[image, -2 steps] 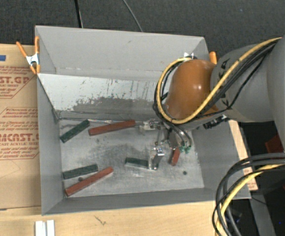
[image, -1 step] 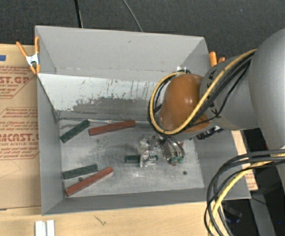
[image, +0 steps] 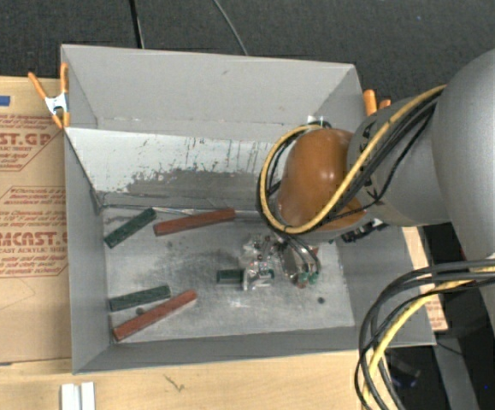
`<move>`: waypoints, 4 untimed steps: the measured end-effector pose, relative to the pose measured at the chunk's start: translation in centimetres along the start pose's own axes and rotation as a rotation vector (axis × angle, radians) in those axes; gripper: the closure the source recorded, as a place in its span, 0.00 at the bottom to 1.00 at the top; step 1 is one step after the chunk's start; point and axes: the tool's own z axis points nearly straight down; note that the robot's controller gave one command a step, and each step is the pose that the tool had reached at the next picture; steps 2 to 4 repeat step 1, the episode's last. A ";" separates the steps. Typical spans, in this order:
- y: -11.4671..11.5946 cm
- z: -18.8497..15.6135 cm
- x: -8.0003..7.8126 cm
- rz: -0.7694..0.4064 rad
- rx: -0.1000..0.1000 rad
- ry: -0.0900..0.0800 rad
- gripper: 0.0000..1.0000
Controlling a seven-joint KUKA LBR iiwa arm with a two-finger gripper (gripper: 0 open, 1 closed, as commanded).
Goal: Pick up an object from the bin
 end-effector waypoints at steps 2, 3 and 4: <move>0.6 -11.9 0.3 0.024 0.000 -0.001 1.00; 0.6 -11.9 0.3 0.024 0.000 -0.001 1.00; 0.6 -11.9 0.3 0.024 0.000 -0.001 1.00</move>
Offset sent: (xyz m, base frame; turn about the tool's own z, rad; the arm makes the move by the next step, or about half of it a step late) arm 0.0000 0.0000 0.0000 0.0000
